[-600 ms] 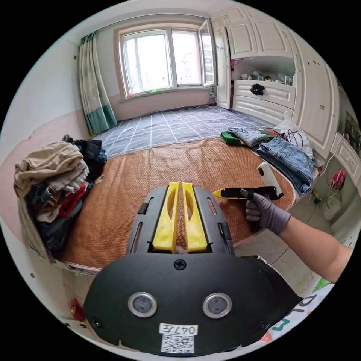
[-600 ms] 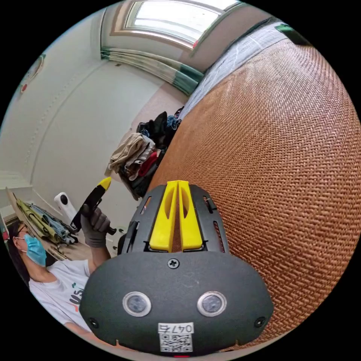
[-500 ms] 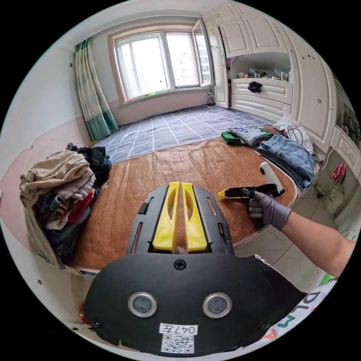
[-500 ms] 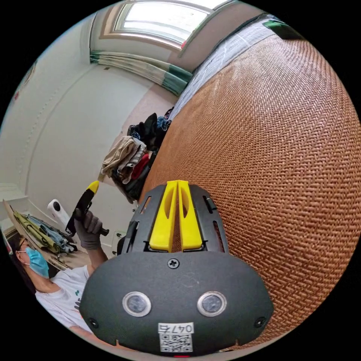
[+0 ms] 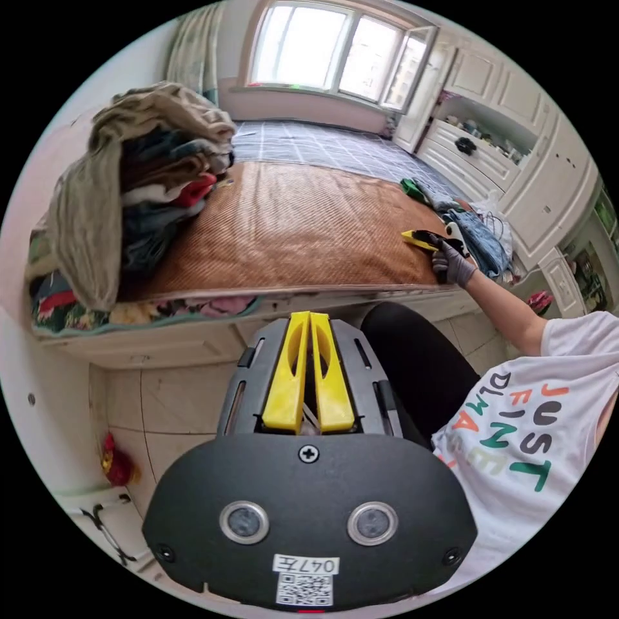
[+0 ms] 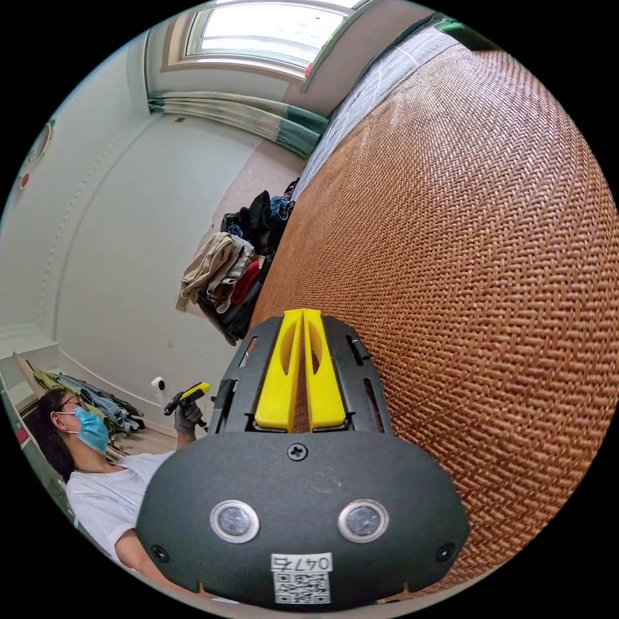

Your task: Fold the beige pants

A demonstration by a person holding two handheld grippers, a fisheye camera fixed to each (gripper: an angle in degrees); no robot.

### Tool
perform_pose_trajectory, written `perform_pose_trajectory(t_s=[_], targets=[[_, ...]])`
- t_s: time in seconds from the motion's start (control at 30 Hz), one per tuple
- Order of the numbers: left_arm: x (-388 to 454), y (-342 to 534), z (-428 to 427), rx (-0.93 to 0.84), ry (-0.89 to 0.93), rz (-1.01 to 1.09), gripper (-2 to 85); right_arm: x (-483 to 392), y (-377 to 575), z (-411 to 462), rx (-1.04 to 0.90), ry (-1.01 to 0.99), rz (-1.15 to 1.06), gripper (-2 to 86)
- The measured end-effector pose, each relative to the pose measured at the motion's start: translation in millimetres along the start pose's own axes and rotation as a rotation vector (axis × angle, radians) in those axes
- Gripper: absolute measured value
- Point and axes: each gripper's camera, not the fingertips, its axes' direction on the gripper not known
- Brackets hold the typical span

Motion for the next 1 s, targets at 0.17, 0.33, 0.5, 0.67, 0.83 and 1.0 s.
perform_pose_trajectory(t_s=[0.17, 0.33, 0.5, 0.67, 0.83, 1.0], targets=[[-45, 96, -8, 0.033, -0.026, -0.100, -1.0, -13, -7, 3, 0.003, 0.008, -0.004, -0.6], [-56, 168, -17, 0.048, -0.065, -0.123, -1.0, -28, -13, 2, 0.005, 0.014, -0.006, -0.6], [-46, 215, -15, 0.067, -0.080, -0.121, -1.0, -44, -17, -1, 0.007, 0.023, -0.007, -0.6], [-23, 264, -3, 0.062, -0.081, -0.119, -1.0, -60, -20, -8, 0.009, 0.022, -0.008, -0.6], [19, 321, 5, 0.034, -0.119, -0.114, -1.0, -77, -23, -21, 0.008, 0.014, -0.005, -0.6], [50, 367, -6, 0.050, -0.166, -0.131, -1.0, -94, -25, -34, 0.008, 0.002, -0.001, -0.7]])
